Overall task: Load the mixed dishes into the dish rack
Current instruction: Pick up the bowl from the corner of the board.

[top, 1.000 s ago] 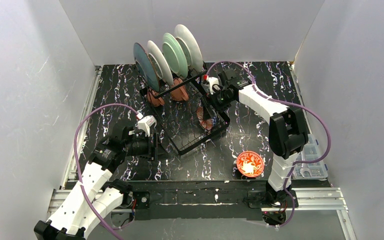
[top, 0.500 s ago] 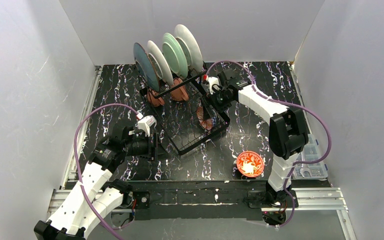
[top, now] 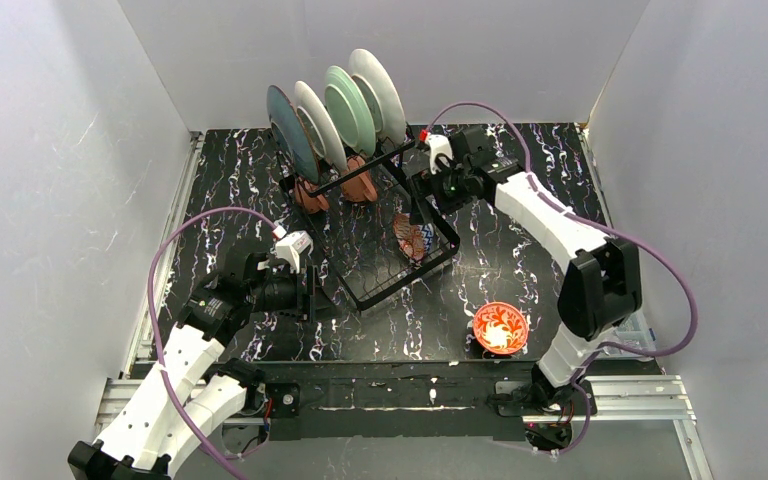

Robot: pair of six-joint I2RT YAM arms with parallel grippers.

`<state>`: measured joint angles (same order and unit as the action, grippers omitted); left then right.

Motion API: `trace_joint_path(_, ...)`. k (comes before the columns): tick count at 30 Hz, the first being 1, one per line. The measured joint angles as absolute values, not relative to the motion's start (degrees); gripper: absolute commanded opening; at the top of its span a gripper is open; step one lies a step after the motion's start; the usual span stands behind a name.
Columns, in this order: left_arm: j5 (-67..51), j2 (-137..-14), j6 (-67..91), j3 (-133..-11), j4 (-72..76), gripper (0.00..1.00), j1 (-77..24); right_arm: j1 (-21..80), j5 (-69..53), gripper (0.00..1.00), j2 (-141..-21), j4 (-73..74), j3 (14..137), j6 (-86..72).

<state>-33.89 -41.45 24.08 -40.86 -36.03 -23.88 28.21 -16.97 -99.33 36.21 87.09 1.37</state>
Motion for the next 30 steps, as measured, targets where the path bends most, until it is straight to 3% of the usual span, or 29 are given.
trace_joint_path(14, -33.39, -40.88, 24.23, -40.86, -36.05, 0.71, -23.88, 28.25, -13.54, 0.98, -86.94, 34.81, 77.78, -5.50)
trace_joint_path(23, -32.99, -40.86, 24.18, -40.86, -36.07, 0.97, -23.88, 28.25, -11.73, 0.98, -76.75, 34.57, 73.87, -12.03)
trace_joint_path(30, -32.08, -40.84, 24.27, -40.86, -36.12, 0.98, -23.88, 28.25, -7.81, 0.98, -67.22, 34.94, 69.47, -17.52)
